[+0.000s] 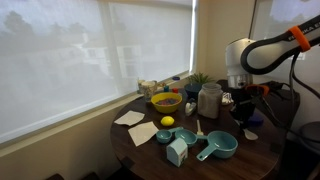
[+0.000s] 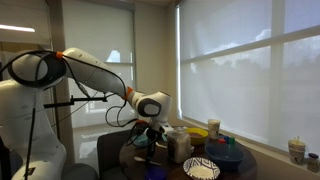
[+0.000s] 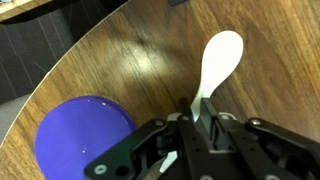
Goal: Use the white plastic spoon to put some of the contents of the glass jar onto the white plate
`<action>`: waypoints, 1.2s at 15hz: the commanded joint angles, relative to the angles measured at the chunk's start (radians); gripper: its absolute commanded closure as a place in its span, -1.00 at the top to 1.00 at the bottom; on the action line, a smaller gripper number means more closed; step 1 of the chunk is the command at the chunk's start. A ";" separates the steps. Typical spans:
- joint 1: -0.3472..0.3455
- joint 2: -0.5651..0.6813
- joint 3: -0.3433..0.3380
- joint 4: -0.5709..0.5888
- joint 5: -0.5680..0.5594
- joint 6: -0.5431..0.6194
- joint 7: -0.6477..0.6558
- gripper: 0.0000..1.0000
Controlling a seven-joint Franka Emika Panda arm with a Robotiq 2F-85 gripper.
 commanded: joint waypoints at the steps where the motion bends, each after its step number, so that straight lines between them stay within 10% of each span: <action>1: -0.002 0.005 0.010 -0.011 -0.020 0.025 0.034 -0.15; 10: -0.002 0.012 0.010 -0.016 -0.022 0.057 0.045 0.91; 11: -0.002 0.013 0.010 -0.017 -0.023 0.063 0.046 0.20; 13: -0.002 0.018 0.011 -0.019 -0.029 0.071 0.050 0.27; 18: 0.000 0.024 0.014 -0.017 -0.041 0.075 0.057 -0.43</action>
